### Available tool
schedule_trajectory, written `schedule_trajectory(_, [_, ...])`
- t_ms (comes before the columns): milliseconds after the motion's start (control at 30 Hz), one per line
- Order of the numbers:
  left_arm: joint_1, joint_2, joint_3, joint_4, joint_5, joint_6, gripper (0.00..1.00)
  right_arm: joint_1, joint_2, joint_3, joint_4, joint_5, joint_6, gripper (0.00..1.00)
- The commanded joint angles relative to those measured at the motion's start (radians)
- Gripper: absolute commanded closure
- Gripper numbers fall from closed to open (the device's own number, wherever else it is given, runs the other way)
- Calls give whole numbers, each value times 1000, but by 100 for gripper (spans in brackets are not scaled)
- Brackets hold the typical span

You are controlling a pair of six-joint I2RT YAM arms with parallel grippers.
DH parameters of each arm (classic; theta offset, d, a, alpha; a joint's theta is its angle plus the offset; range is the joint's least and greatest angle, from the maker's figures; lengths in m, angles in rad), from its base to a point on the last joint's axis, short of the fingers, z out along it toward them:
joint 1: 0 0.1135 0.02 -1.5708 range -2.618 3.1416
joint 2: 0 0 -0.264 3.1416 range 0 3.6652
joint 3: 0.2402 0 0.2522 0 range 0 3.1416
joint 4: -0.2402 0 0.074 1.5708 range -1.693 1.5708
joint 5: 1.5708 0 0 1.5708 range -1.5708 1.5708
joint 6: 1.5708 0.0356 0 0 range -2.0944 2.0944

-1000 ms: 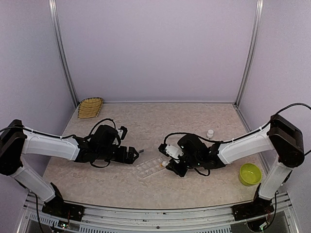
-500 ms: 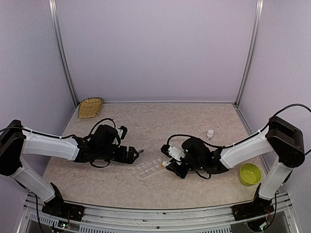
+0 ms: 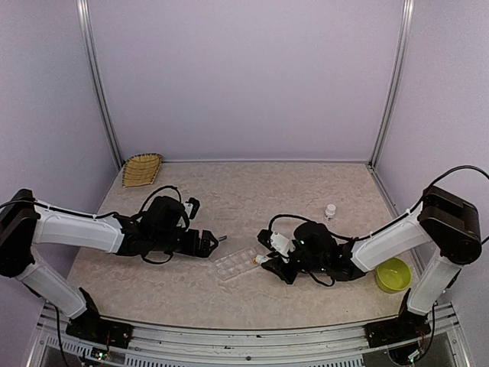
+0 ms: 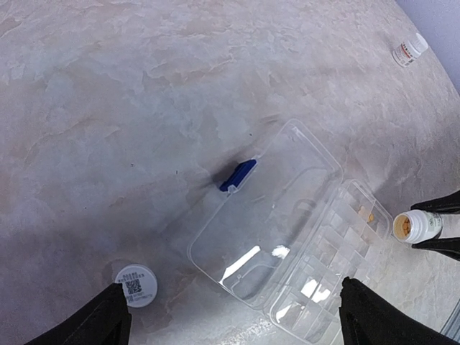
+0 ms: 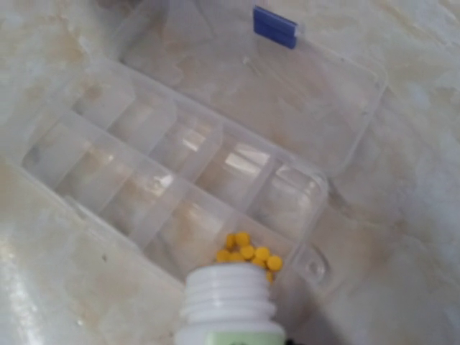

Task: Sort the pills into containers
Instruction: Pour the pill into the compartment of the pill container.

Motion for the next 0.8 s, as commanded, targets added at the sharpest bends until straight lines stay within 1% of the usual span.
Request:
schedule_trajectory(0, [-7, -15, 27, -8, -10, -4, 1, 9, -27, -25, 110, -30, 23, 97])
schedule_trajectory(133, [-6, -20, 34, -19, -15, 1, 1, 9, -39, -42, 161, -44, 32, 97])
schedule_trajectory(400, [-7, -23, 39, -33, -20, -2, 1, 9, -116, -91, 255, -77, 40, 97])
schedule_trajectory(600, [-9, -34, 43, -50, -32, -4, 1, 8, -230, -135, 307, -106, 51, 97])
schedule_trajectory(767, [-13, -38, 41, -57, -42, -12, 1, 5, -351, -172, 357, -165, 76, 98])
